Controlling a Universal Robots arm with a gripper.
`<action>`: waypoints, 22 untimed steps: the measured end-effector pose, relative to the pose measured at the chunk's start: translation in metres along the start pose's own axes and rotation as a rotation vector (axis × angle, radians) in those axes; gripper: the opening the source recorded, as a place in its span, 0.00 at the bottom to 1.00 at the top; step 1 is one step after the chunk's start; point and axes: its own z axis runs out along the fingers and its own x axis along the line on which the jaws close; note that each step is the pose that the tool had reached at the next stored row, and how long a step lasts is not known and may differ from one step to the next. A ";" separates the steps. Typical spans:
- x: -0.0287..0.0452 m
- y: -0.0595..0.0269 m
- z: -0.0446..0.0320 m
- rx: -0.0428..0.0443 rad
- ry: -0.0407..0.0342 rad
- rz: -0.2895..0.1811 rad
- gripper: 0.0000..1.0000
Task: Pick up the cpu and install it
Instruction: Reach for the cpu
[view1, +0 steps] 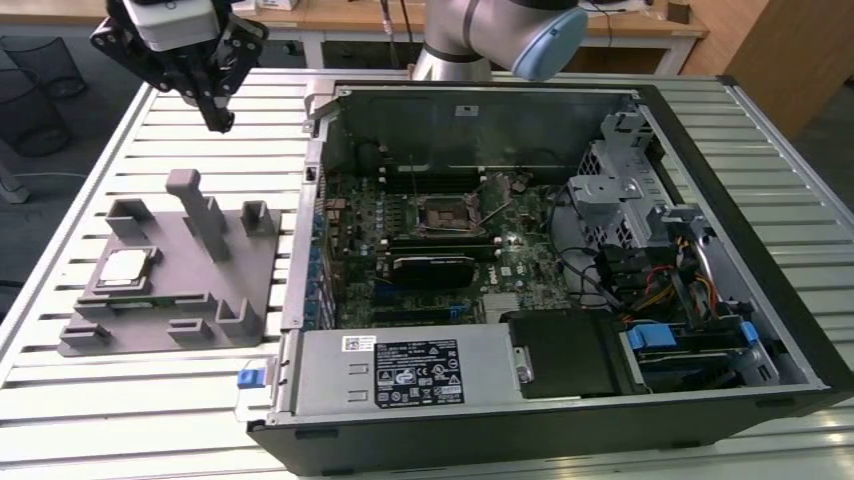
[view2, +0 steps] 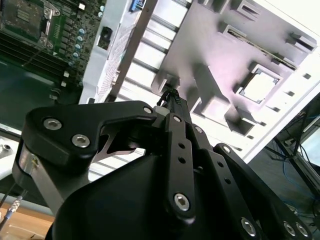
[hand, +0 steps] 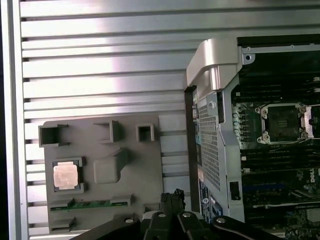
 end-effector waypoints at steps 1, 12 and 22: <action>0.0024 -0.0002 -0.0001 0.0000 0.0000 0.000 0.11; 0.0294 -0.0019 -0.0007 0.0000 0.0000 0.000 0.11; 0.0534 -0.0035 -0.0012 -0.0001 -0.0001 0.000 0.11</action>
